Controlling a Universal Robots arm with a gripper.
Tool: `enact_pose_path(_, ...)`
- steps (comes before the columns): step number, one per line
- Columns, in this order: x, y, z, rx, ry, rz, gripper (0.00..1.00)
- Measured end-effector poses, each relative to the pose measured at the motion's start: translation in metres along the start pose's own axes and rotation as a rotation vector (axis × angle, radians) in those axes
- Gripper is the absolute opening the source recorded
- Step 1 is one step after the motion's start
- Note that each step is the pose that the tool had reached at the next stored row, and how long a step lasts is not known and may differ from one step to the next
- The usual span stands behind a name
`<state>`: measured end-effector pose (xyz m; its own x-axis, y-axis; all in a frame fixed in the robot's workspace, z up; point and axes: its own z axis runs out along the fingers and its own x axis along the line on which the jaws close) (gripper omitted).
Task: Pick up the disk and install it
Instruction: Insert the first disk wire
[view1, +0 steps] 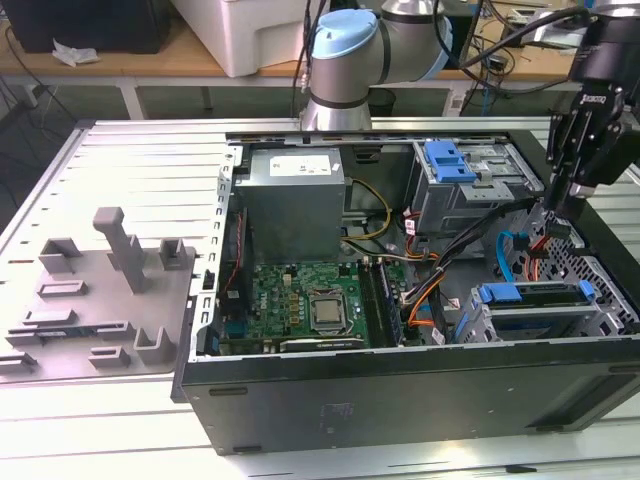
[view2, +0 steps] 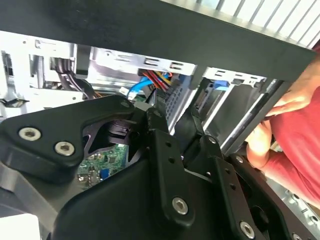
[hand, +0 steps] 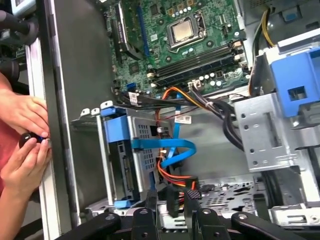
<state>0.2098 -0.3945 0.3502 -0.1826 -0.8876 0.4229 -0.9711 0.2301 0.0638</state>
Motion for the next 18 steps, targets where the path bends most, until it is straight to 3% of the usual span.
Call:
enact_pose_path(2,-0.0039,0.0002,0.001,-0.0004,0.0039,0.002,0.35)
enact_pose_path(3,-0.0052,-0.0003,0.0012,-0.0002,0.0102,0.003,0.35)
enact_pose_path(6,-0.0068,-0.0029,0.0008,0.002,0.0477,0.008,0.35)
enact_pose_path(8,-0.0087,-0.0044,0.0011,0.0024,0.0676,0.012,0.35)
enact_pose_path(14,-0.0165,-0.0047,0.0096,0.0003,0.0815,0.022,0.35)
enact_pose_path(18,-0.0177,-0.0049,0.0121,-0.0021,0.0887,0.03,0.35)
